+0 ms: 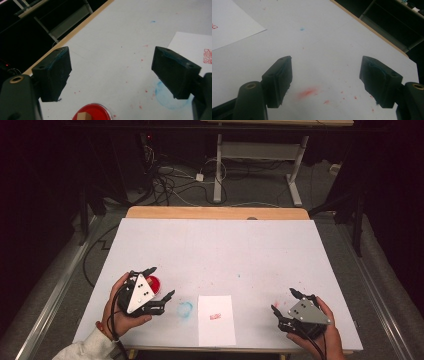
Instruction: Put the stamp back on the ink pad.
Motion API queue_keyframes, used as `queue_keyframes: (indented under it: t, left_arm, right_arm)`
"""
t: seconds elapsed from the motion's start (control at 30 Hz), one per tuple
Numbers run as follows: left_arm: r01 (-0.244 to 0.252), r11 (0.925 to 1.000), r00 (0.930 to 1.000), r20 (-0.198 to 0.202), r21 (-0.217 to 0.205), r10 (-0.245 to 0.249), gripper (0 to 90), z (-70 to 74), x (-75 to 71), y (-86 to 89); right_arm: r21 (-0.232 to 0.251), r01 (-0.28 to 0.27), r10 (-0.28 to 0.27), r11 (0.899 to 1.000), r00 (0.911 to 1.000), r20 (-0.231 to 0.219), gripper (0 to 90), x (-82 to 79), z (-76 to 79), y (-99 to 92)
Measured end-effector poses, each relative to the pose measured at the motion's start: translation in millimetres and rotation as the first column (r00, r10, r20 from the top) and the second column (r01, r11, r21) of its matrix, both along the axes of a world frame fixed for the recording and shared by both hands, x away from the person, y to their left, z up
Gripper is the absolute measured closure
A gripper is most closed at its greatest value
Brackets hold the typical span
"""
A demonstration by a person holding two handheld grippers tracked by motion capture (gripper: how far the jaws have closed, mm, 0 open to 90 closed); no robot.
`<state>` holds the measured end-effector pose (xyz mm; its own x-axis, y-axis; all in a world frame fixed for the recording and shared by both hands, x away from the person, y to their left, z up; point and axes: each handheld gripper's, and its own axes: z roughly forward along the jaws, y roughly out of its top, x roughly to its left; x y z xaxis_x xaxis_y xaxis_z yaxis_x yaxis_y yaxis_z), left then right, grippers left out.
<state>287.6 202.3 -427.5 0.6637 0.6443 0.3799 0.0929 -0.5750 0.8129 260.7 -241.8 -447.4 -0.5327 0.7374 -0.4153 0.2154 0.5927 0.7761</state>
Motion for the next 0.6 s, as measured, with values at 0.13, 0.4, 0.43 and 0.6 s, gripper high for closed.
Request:
queue_keyframes:
  t: [0.13,0.4,0.43,0.6]
  left_arm:
    - [-0.001,1.0,1.0,-0.005,0.005,0.001,15.8,-6.7,-2.3,5.3]
    - [-0.018,0.9993,0.999,-0.039,0.031,0.019,15.8,-22.3,-3.6,19.5]
    - [-0.022,0.9993,0.9987,-0.046,0.031,0.024,15.8,-24.0,-3.4,22.1]
    - [-0.045,0.9985,0.9968,-0.065,0.032,0.047,15.8,-31.6,-3.3,36.3]
  right_arm:
    - [-0.003,-0.003,0.003,1.0,1.0,0.0,26.8,-0.6,-0.1,1.6]
    - [-0.005,-0.005,0.005,1.0,1.0,0.002,26.8,-1.1,-0.2,4.0]
    - [-0.006,-0.006,0.006,1.0,1.0,0.003,26.8,-1.4,-0.1,4.4]
    - [-0.01,-0.011,0.011,1.0,0.9999,0.005,26.8,-1.4,-0.1,6.3]
